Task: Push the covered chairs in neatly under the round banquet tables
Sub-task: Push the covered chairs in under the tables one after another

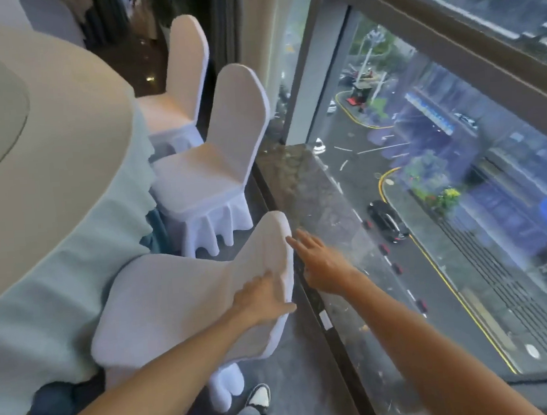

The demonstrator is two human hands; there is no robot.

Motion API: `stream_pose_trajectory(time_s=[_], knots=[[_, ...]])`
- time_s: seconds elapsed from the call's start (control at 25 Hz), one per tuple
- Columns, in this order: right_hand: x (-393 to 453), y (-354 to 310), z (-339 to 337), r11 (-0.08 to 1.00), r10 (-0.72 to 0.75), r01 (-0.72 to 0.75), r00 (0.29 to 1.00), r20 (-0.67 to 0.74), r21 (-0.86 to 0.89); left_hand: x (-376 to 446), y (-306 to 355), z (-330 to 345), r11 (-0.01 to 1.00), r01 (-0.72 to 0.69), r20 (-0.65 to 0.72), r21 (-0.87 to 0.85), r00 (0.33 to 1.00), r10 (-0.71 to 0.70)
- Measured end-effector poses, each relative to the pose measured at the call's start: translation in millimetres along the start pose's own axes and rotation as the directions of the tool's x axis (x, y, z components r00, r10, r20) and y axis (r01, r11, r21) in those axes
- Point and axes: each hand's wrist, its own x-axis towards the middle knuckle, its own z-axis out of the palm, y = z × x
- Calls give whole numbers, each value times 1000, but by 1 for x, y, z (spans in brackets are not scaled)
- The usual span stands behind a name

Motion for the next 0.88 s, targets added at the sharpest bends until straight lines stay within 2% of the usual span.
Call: stream_pose_trajectory(time_s=[0.16,0.28,0.48,0.56,0.72,0.88], knots=[[58,38,15,961,-216,231,971,106,-154,28,21,8,991,134,-1,-13,991,-134],[105,51,23,891,-368,394,918,149,-226,44,28,17,967,248,-31,-52,968,-250],[161,52,33,635,-658,705,708,258,-315,51,53,29,883,410,-122,-228,888,-444],[170,54,33,577,-709,758,650,273,-306,53,59,32,844,457,-156,-279,846,-509],[188,45,27,529,-765,805,590,260,-268,52,67,22,776,520,-208,-356,766,-608],[222,25,19,519,-771,811,581,261,-270,65,51,1,698,547,-239,-461,681,-692]])
